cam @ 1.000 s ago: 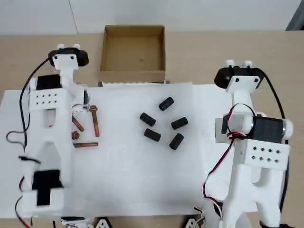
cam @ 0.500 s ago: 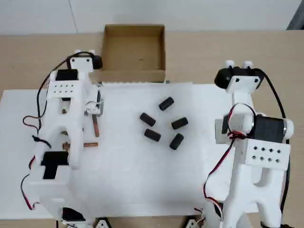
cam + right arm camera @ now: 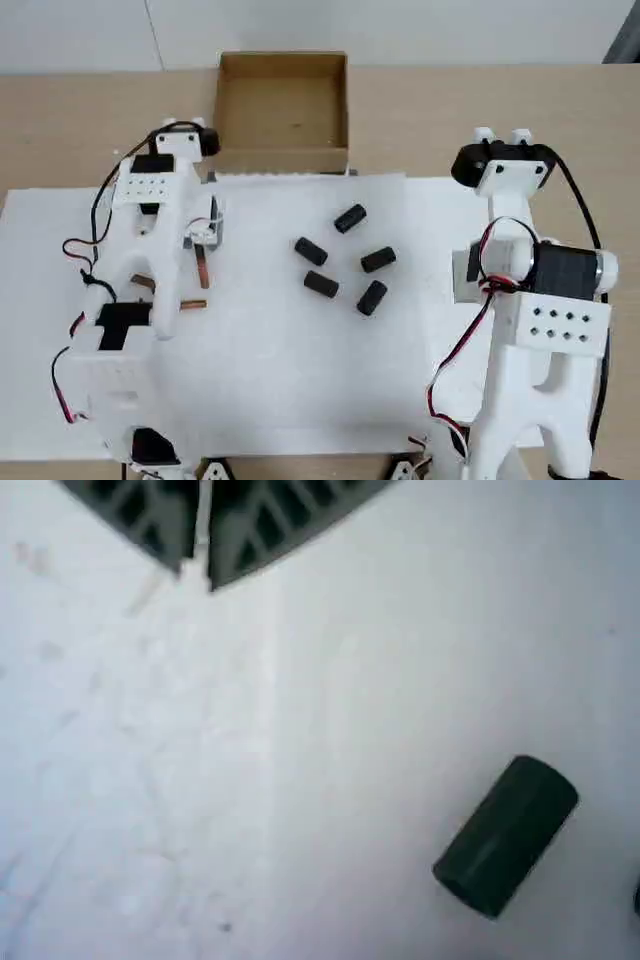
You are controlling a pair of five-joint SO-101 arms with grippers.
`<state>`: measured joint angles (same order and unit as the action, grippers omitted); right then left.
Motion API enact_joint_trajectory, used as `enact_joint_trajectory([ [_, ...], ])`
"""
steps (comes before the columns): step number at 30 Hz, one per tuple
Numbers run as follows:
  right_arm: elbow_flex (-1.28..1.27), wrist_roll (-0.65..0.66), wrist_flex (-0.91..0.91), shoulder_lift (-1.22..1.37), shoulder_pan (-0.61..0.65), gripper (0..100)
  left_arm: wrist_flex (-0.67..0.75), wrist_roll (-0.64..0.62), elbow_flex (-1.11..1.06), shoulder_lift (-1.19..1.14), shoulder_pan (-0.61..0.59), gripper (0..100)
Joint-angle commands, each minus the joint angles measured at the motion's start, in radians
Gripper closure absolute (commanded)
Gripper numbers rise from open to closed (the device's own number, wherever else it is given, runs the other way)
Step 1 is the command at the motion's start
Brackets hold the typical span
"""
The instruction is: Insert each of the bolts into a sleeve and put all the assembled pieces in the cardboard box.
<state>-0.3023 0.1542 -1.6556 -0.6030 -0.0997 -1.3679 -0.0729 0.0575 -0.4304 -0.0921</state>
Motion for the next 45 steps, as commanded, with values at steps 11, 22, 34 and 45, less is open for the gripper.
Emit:
enact_joint_trajectory([
  [11,0.044,0.009,-0.007,0.002,-0.002,99.5,0.094,-0.005,0.042,-0.058,-0.014,98],
  [22,0.049,0.021,-0.007,0.004,0.005,99.5,0.071,-0.003,0.05,-0.049,-0.012,100],
  [34,0.092,0.137,-0.005,0.088,0.065,99.4,-0.138,0.003,0.237,0.144,-0.005,100],
  [45,0.503,0.141,0.004,0.541,0.298,99.4,-0.193,0.006,0.292,0.144,-0.009,100],
])
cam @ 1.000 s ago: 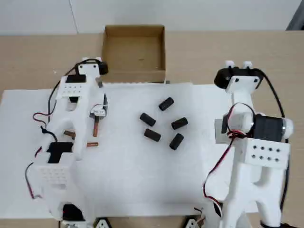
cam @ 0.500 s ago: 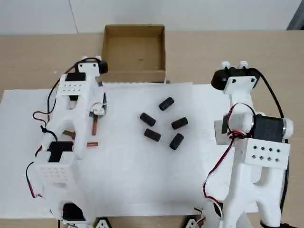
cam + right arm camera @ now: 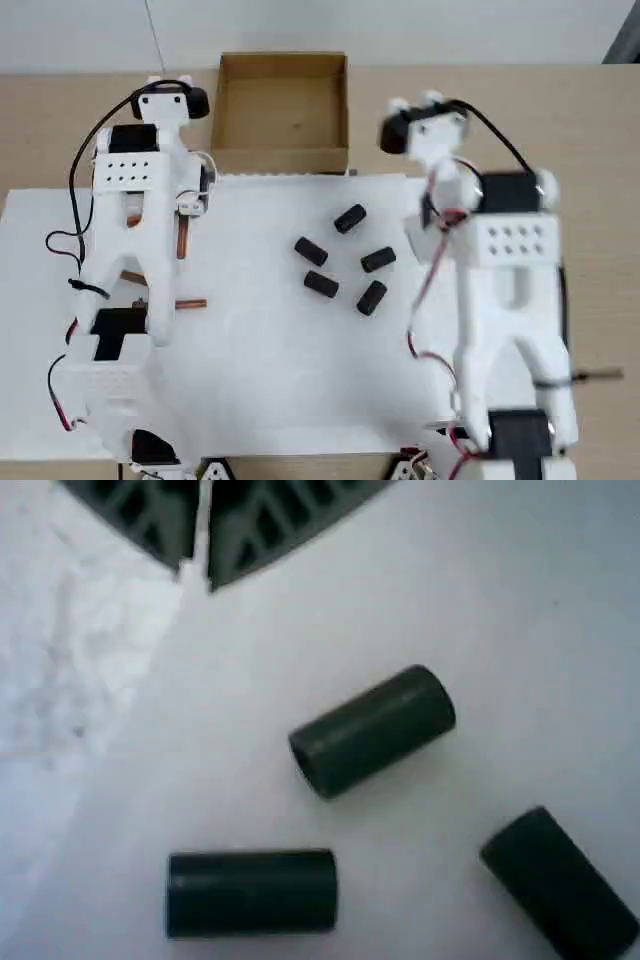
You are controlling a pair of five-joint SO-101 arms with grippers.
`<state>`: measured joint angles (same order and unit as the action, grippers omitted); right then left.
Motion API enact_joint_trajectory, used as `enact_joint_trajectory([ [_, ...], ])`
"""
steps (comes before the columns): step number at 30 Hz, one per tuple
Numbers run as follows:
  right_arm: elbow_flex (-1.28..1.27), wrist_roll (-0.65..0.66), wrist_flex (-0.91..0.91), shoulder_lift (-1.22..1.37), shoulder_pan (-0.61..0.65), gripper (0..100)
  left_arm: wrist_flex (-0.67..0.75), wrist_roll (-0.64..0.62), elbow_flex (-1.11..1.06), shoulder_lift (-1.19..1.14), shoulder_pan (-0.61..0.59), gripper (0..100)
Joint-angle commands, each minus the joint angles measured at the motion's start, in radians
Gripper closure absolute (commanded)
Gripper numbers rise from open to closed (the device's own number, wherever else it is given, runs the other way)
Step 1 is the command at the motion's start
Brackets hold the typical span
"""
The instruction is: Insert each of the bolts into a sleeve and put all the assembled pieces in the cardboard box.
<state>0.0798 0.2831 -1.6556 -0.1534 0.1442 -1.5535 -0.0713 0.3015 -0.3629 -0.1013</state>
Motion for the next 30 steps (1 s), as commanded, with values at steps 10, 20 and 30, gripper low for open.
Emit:
enact_joint_trajectory([
  [10,0.362,0.118,-0.002,0.461,0.189,85.4,-0.008,0.005,0.047,0.077,0.005,100],
  [20,0.517,0.23,0.004,0.622,0.285,85.3,-0.008,0.005,0.047,0.077,0.005,100],
  [30,0.523,0.235,0.018,0.7,0.357,85.4,-0.005,-0.002,0.047,0.075,-0.077,100],
])
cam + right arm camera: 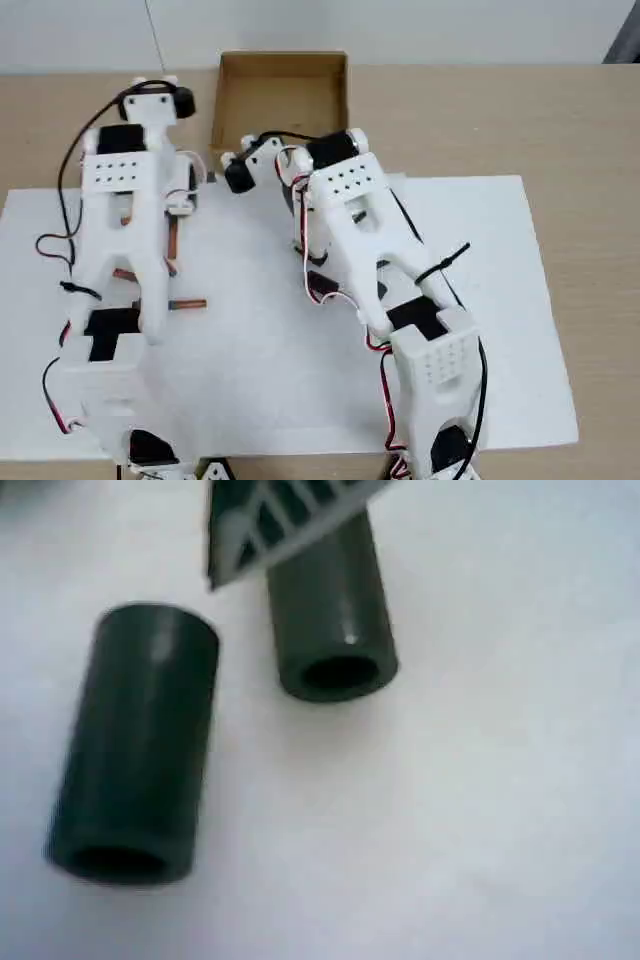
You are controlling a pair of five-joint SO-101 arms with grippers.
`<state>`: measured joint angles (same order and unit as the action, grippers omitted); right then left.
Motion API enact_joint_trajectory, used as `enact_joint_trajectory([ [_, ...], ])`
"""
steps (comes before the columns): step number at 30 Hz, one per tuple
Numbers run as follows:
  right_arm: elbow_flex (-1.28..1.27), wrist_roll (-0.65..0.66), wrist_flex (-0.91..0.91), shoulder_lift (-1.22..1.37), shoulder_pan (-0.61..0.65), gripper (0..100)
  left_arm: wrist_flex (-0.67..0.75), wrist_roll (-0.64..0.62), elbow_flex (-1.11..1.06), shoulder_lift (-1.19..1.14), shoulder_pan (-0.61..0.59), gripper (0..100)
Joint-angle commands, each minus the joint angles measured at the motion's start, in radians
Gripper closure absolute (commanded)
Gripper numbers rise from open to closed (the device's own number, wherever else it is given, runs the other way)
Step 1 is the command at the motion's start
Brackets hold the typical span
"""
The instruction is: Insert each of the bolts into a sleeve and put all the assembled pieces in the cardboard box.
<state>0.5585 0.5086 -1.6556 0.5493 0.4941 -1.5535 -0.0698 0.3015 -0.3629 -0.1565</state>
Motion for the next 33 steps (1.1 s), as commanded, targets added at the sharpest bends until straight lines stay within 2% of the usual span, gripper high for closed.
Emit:
enact_joint_trajectory([
  [1,0.044,0.009,0.022,0.002,0.01,85.4,-0.006,-0.002,0.047,0.075,-0.029,100],
  [11,0.044,0.026,0.076,0.053,0.045,85.4,-0.002,0.002,0.047,0.074,-0.103,100],
  [24,0.044,0.031,0.117,0.143,0.013,85.7,-0.002,0.003,0.045,0.074,-0.103,100],
  [30,0.044,0.021,0.119,0.182,0.012,99.6,0.0,0.003,0.045,0.074,-0.101,100],
  [33,0.046,0.02,0.119,0.176,0.008,99.1,0.0,0.002,0.045,0.074,-0.101,100],
])
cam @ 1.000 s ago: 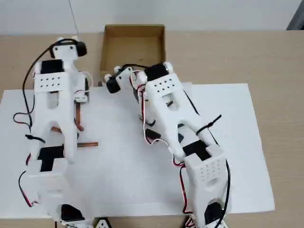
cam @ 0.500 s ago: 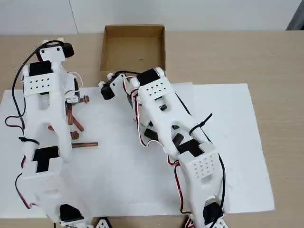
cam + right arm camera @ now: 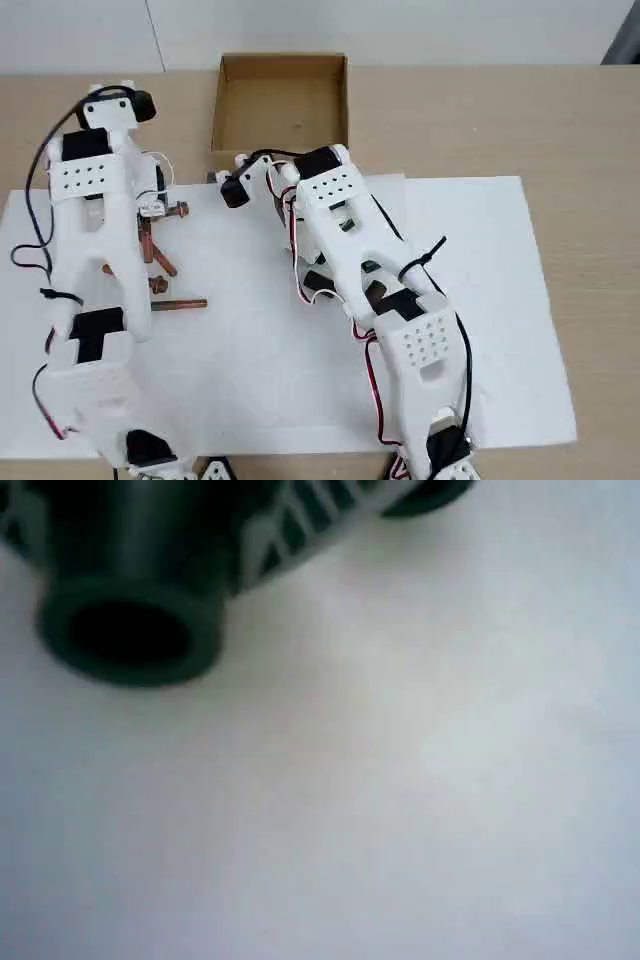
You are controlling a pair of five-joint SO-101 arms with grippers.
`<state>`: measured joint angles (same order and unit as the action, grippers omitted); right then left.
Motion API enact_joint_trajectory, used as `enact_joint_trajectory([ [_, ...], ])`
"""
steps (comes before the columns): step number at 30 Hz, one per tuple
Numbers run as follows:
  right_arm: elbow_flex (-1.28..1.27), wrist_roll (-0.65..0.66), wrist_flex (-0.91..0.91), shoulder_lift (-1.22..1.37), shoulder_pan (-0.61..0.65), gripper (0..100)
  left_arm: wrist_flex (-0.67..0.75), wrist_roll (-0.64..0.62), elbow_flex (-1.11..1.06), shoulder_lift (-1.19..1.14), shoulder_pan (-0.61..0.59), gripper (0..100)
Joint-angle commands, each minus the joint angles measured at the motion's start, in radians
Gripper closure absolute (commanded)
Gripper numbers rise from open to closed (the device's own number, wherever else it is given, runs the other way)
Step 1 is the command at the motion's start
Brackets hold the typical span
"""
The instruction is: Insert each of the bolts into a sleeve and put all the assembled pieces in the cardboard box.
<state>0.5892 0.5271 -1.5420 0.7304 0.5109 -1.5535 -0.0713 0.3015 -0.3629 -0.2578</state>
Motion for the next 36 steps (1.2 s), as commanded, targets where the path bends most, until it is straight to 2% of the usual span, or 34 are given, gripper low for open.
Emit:
enact_joint_trajectory([
  [1,0.017,0.002,0.005,-0.012,-0.01,99.1,0.0,0.003,0.045,0.074,0.0,100],
  [7,0.02,-0.069,-0.005,-0.157,-0.008,99.3,-0.04,0.003,0.051,0.084,0.008,100],
  [14,0.02,-0.133,-0.11,-0.367,-0.01,99.5,-0.123,0.005,0.053,0.169,0.089,100],
  [23,0.008,-0.226,-0.177,-0.591,-0.125,99.5,-0.172,-0.003,0.05,0.404,0.204,100],
  [28,-0.114,-0.293,-0.177,-0.771,-0.159,99.5,-0.198,-0.109,0.03,0.482,0.245,100],
  [31,-0.235,-0.356,-0.176,-0.911,-0.159,99.5,-0.198,-0.109,-0.008,0.557,0.253,100],
  [36,-0.434,-0.376,-0.17,-1.193,-0.156,99.5,-0.198,-0.109,-0.128,0.736,0.345,100],
])
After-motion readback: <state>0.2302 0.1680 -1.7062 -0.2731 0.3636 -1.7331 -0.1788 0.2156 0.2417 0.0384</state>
